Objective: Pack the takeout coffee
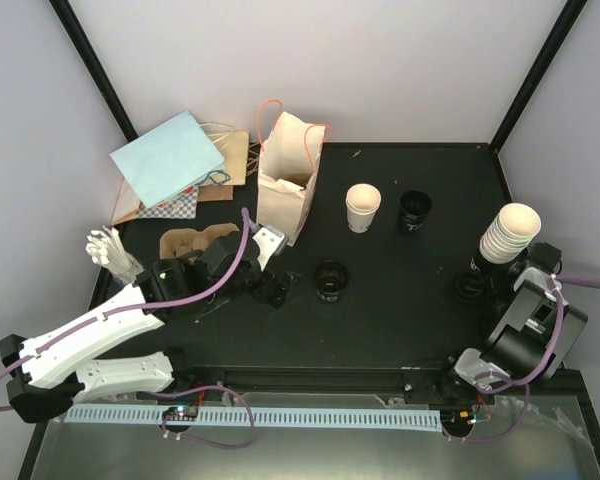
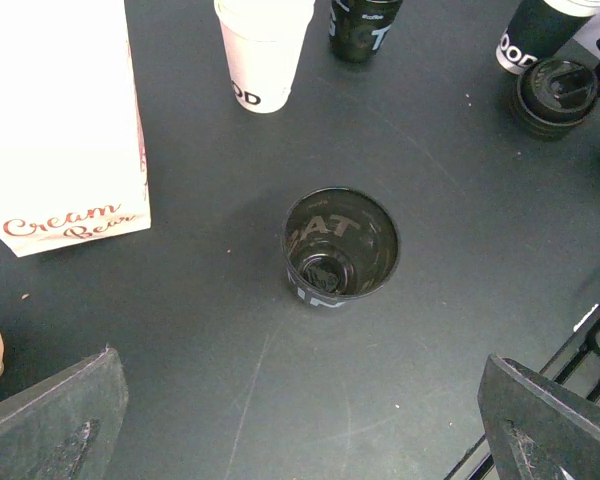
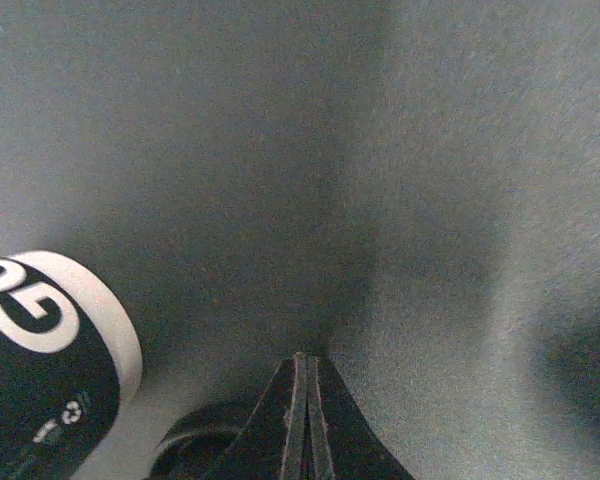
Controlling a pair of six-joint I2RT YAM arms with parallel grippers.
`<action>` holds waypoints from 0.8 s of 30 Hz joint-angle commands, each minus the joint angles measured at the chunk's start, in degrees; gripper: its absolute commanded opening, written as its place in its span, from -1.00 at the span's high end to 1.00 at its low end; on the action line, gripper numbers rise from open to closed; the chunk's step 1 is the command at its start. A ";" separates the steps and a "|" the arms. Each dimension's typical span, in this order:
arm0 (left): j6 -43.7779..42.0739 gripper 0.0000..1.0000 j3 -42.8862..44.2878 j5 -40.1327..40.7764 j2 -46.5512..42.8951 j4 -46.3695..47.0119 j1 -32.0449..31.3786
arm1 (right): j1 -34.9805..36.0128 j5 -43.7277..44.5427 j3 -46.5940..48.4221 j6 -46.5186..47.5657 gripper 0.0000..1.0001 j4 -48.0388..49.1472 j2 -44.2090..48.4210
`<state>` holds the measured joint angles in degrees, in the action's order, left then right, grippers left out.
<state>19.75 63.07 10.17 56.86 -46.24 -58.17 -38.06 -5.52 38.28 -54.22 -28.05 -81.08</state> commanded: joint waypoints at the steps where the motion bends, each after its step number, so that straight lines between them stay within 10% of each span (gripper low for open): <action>1: 0.55 -0.97 -0.36 0.02 -1.00 0.64 0.32 | 1.14 -3.13 -1.71 0.61 0.98 1.84 -1.14; 24: 1.08 -0.98 -1.43 -0.20 -2.10 1.61 0.29 | 20.73 -5.80 -12.95 -13.25 0.98 5.06 14.15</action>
<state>20.21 61.84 10.17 55.83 -46.09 -58.17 -19.92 -11.40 26.20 -64.49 -23.05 -69.76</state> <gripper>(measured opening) 0.988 0.011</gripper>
